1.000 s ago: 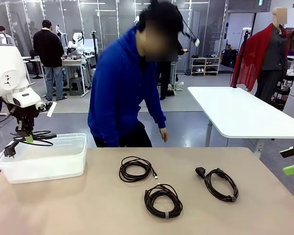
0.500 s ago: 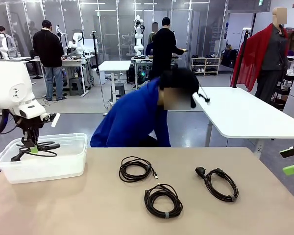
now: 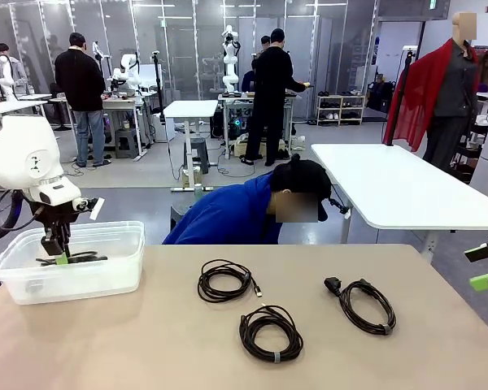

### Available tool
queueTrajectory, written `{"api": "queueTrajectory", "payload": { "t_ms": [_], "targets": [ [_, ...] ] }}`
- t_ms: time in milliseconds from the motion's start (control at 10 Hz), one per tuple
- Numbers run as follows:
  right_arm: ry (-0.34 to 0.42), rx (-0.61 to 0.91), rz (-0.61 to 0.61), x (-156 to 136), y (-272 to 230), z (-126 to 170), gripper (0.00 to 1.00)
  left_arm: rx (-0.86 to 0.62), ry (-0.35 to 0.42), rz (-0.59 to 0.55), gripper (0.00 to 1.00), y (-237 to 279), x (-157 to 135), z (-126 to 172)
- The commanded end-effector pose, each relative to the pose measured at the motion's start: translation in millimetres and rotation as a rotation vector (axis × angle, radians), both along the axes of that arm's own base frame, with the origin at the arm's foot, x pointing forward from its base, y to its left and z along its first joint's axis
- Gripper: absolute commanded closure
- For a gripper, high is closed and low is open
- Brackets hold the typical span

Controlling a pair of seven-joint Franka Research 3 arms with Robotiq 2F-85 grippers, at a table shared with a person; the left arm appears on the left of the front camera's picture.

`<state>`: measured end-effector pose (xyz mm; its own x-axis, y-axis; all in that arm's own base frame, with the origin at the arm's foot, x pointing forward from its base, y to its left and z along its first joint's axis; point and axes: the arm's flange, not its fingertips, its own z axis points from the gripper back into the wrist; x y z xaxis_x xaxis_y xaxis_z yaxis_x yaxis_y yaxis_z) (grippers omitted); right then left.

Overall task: Organize and store the cables.
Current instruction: Place the Power Cable into the Organizing box.

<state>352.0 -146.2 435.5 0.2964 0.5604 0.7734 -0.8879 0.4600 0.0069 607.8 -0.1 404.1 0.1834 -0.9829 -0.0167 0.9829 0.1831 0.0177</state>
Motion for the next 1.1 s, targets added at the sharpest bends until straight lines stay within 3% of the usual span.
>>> {"api": "queueTrajectory", "payload": {
  "t_ms": [0,400,900,1000],
  "targets": [
    [-0.011,0.015,0.001,0.8,-0.3,0.8,0.00,-0.004,0.021,-0.029,0.37,1.3,5.8,8.7],
    [-0.011,0.015,0.001,0.8,-0.3,0.8,0.00,0.005,0.027,-0.029,0.00,1.3,3.1,16.7],
    [-0.011,0.015,0.001,0.8,-0.3,0.8,0.00,-0.015,0.020,-0.023,0.00,6.5,3.1,23.1],
    [-0.011,0.015,0.001,0.8,-0.3,0.8,0.00,-0.021,0.021,-0.065,0.00,8.9,4.8,21.8]
  ]
}}
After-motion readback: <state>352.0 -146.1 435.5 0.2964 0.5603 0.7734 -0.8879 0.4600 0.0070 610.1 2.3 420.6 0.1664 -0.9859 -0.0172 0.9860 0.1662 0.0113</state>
